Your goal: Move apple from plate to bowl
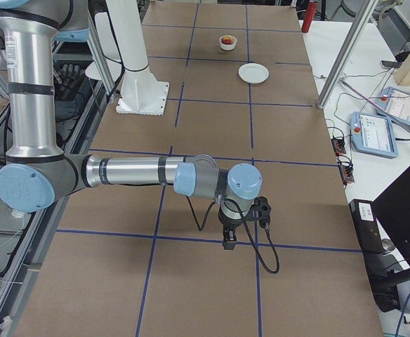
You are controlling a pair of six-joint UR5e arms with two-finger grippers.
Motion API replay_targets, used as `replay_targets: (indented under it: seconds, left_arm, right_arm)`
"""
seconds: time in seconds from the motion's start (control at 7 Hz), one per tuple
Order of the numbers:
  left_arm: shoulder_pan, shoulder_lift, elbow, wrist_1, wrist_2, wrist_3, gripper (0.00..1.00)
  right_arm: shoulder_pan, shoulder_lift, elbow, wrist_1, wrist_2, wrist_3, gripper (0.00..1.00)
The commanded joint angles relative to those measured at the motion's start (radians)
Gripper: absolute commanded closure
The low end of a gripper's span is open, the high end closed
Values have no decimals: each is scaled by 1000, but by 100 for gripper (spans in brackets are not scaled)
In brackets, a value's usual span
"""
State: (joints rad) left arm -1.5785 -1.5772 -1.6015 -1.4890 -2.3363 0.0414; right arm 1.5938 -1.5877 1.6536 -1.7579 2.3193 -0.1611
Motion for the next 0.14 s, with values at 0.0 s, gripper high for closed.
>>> replay_targets:
  seconds: [0.0]
  left_arm:
    - [0,0,3,-1,0,2,0]
  right_arm:
    - [0,0,0,0,0,0,0]
